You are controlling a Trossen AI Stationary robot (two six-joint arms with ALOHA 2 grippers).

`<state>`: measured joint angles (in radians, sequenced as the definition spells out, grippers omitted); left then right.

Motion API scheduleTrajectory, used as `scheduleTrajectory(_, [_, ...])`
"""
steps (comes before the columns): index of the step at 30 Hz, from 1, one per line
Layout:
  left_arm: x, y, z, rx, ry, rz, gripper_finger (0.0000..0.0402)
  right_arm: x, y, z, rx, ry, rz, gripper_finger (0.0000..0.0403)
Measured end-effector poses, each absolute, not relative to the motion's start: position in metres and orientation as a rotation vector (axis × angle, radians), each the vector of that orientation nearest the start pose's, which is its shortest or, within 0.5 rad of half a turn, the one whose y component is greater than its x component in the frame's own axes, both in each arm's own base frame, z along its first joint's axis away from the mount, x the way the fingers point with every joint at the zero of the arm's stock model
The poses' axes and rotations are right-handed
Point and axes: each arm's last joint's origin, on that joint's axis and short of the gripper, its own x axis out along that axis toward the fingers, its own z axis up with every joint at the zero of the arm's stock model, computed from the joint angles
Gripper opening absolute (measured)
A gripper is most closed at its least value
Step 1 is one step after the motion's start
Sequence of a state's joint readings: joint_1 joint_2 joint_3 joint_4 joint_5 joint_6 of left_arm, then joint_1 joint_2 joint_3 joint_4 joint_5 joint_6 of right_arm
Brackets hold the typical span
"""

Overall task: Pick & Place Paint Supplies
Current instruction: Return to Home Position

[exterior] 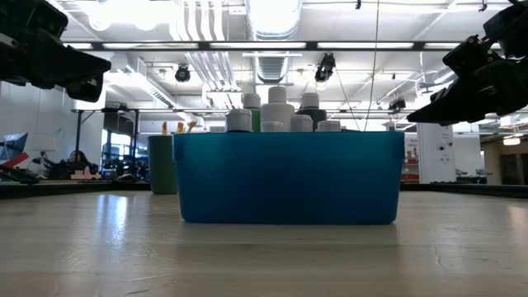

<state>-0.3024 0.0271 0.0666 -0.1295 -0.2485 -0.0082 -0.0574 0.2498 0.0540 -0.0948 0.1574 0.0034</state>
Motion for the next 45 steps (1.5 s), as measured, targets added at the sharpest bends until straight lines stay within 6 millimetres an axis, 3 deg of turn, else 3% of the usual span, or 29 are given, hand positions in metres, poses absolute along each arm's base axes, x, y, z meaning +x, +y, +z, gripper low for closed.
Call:
scheduleTrajectory(6, [0.092, -0.021, 0.172, 0.017, 0.086, -0.053, 0.0025, 0.109, -0.011, 0.152, -0.066, 0.243, -0.207, 0.0008])
scheduleTrajectory(16, [0.092, -0.021, 0.171, 0.017, 0.088, -0.053, 0.0025, 0.105, -0.009, 0.159, 0.095, 0.085, -0.202, 0.0008])
scheduleTrajectory(23, [0.092, -0.021, 0.171, 0.018, 0.092, -0.053, 0.0026, 0.097, 0.002, 0.168, 0.027, -0.019, 0.000, 0.0008])
scheduleTrajectory(27, [0.092, -0.021, 0.171, 0.019, 0.094, -0.053, 0.0026, 0.097, 0.008, 0.167, -0.047, -0.011, 0.085, 0.0008])
scheduleTrajectory(45, [0.093, -0.021, 0.171, 0.019, 0.095, -0.053, 0.0026, 0.100, 0.008, 0.163, -0.035, 0.034, 0.081, 0.0008])
